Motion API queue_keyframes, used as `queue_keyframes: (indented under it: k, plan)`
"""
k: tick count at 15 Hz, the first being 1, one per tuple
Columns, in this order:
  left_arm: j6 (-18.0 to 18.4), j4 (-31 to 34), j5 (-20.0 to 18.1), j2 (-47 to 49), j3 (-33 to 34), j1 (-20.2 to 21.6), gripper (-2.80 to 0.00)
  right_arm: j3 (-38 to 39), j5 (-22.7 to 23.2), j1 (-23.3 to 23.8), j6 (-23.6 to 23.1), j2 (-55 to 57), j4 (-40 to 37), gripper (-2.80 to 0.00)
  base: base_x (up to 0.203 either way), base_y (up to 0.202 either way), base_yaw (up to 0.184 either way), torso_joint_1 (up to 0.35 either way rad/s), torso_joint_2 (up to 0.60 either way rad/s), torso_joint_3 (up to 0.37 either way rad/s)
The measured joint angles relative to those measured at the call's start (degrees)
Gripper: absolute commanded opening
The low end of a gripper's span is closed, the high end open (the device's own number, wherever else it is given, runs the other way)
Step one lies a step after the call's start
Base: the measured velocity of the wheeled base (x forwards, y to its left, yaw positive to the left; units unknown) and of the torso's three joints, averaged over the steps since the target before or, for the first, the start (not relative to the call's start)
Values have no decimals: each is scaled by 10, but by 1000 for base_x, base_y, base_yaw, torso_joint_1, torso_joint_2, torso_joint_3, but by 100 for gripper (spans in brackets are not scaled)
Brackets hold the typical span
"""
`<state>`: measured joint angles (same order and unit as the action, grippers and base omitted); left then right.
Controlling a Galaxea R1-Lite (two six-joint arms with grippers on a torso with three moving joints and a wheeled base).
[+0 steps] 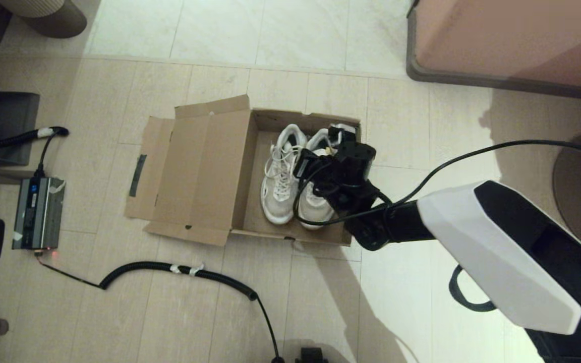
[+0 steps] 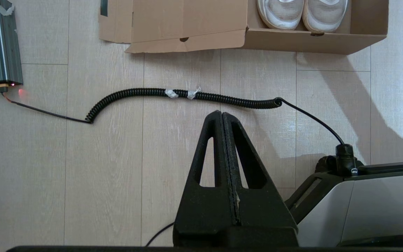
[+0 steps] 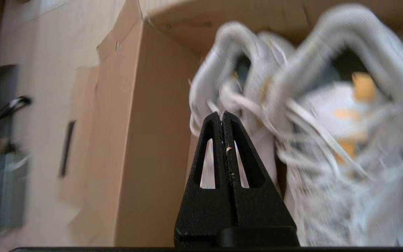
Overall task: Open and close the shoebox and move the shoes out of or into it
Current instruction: Put the shoes out of the shoe box
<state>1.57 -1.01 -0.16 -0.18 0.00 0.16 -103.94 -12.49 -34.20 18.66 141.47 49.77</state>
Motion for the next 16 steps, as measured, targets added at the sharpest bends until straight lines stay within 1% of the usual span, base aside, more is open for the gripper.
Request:
queue_keyframes:
  k: [2,3,4,6,7,13,16]
  plan:
    - [0,0,0,0,0,0,-280,-50,-15,-16,-30,30,-9,-280,0,0,0,0,0,0]
    - [0,0,0,0,0,0,-280,-59,-16,-20,-39,40,-12,-256,0,0,0,0,0,0]
    - [0,0,0,0,0,0,-280,-64,-16,-20,-46,47,-12,0,0,0,0,0,0,0]
    - [0,0,0,0,0,0,-280,-72,-16,-20,-50,58,-11,0,0,0,0,0,0,0]
    - [0,0,0,0,0,0,-280,-74,-16,-19,-61,64,-8,0,0,0,0,0,0,0]
    - [0,0,0,0,0,0,-280,-76,-17,-13,-169,95,99,0,0,0,0,0,0,0]
    - [0,0,0,0,0,0,-280,-76,-17,-9,-185,108,110,0,0,0,0,0,0,0]
